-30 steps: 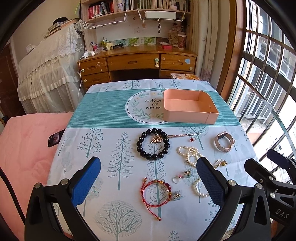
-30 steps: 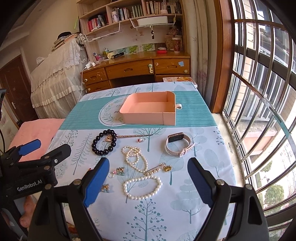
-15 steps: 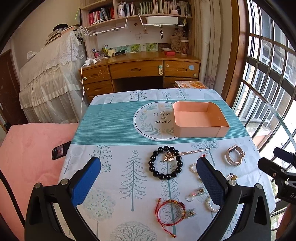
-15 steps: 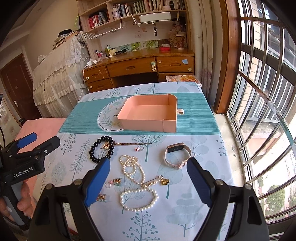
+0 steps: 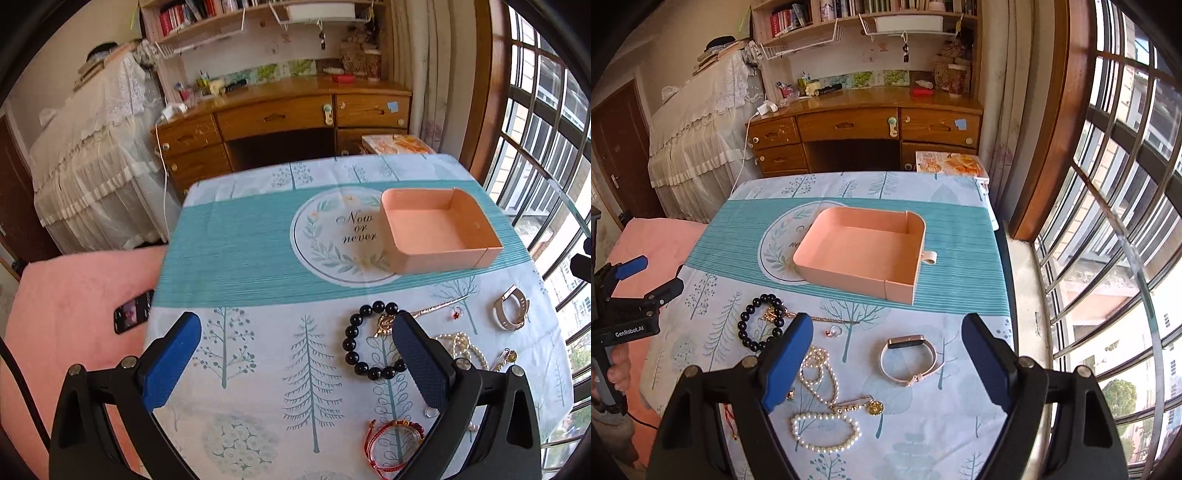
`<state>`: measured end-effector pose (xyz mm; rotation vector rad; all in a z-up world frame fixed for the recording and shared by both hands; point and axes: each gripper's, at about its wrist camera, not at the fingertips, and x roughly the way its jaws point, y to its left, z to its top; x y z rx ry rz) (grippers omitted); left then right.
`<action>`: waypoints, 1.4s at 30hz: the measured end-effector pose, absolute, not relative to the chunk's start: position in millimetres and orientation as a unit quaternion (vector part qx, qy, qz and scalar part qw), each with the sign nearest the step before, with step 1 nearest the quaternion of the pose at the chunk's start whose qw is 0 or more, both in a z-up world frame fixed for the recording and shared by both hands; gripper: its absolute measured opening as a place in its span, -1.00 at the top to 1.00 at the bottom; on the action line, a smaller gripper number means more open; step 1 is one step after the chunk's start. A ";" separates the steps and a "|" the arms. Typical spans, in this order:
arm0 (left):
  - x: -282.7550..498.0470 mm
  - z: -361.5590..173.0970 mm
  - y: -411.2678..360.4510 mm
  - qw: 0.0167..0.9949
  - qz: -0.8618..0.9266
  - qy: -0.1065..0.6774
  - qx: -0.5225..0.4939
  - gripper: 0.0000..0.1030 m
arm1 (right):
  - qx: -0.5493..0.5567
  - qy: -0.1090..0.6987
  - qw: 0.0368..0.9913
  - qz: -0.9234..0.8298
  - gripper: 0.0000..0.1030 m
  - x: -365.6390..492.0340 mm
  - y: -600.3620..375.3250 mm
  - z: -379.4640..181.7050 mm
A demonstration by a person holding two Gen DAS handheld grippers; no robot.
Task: Organize jewelry
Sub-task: 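Grasp the black bead bracelet with the left tool while the right tool grasps the pink watch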
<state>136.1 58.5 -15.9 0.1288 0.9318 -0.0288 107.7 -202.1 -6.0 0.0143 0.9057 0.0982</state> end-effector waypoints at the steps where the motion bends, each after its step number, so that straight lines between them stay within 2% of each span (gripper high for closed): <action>1: 143.8 -27.1 60.6 0.882 -0.022 0.467 0.054 -0.98 | 0.015 0.452 0.890 0.049 -0.43 115.2 -204.5 -14.0; 4: 160.0 -62.8 61.0 0.857 -0.035 0.513 0.044 -0.98 | 0.050 0.504 0.860 0.061 -0.24 133.7 -211.7 -42.9; 9: 178.4 -105.9 52.6 0.830 -0.046 0.554 0.048 -0.98 | 0.075 0.557 0.824 0.067 -0.19 152.9 -213.7 -80.6; 18: 199.6 -125.8 39.7 0.808 -0.066 0.581 0.073 -0.86 | 0.077 0.627 0.772 0.066 0.18 174.6 -204.2 -124.9; 20: 204.0 -129.5 38.6 0.802 -0.067 0.589 0.077 -0.84 | 0.074 0.638 0.763 0.069 0.36 176.6 -200.5 -131.6; 24: 211.9 -136.4 36.9 0.789 -0.073 0.605 0.080 -0.75 | 0.079 0.643 0.758 0.073 0.39 173.8 -201.4 -130.2; 28: 216.6 -144.1 36.3 0.776 -0.080 0.620 0.085 -0.53 | 0.095 0.636 0.764 0.048 0.39 165.5 -222.7 -117.7; 34: 222.2 -144.0 34.2 0.770 -0.086 0.627 0.082 -0.48 | 0.135 0.645 0.752 -0.016 0.39 152.8 -254.8 -121.1; 38: 225.8 -141.4 31.1 0.764 -0.098 0.632 0.080 -0.23 | 0.159 0.649 0.743 -0.035 0.39 155.4 -263.8 -129.1; 40: 224.2 -138.5 26.9 0.763 -0.106 0.633 0.078 0.01 | 0.165 0.648 0.742 -0.037 0.39 158.6 -264.6 -131.4; 41: 223.0 -137.1 24.2 0.762 -0.108 0.633 0.081 0.07 | 0.157 0.651 0.741 -0.042 0.39 160.6 -261.7 -133.6; 42: 221.4 -135.3 21.0 0.762 -0.112 0.632 0.082 0.27 | 0.148 0.653 0.741 -0.043 0.41 163.1 -257.0 -136.3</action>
